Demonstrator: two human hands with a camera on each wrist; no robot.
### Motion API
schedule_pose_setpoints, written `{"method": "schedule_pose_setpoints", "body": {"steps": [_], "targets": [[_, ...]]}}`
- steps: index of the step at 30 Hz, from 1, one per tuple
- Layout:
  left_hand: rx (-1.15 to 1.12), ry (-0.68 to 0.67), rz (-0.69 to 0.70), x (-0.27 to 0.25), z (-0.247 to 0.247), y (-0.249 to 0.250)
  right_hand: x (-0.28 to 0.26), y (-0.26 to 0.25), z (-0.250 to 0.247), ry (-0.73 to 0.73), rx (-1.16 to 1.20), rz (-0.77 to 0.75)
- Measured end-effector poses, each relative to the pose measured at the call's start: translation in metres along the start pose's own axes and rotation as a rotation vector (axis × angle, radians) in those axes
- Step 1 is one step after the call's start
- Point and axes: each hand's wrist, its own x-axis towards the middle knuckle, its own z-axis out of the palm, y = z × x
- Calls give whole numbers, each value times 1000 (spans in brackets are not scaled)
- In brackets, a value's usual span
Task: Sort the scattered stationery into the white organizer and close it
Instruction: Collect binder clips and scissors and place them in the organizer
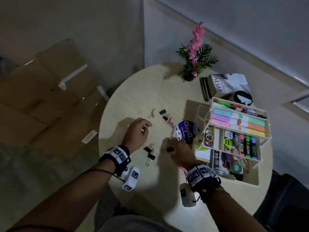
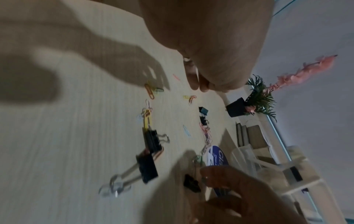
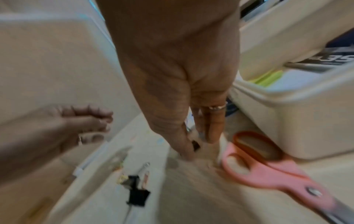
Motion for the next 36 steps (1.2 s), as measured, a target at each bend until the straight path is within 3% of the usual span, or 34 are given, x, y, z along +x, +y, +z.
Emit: {"method": "schedule_pose_setpoints", "body": {"steps": [5, 12, 17, 23, 26, 32, 36], "targets": [[144, -202, 66, 53, -6, -13, -6, 1, 30, 110, -13, 19], [447, -555, 217, 124, 21, 2, -15, 1, 47, 149, -91, 39], [557, -669, 309, 150, 33, 10, -11, 1, 54, 178, -139, -26], [510, -671, 264, 155, 36, 0, 1, 11, 63, 144, -83, -57], [425, -609, 231, 151, 34, -9, 5, 13, 63, 135, -72, -79], [74, -384, 84, 131, 20, -19, 10, 3, 43, 338, 57, -188], [-20, -359, 21, 107, 6, -27, 31, -8, 13, 401, 242, -113]]}}
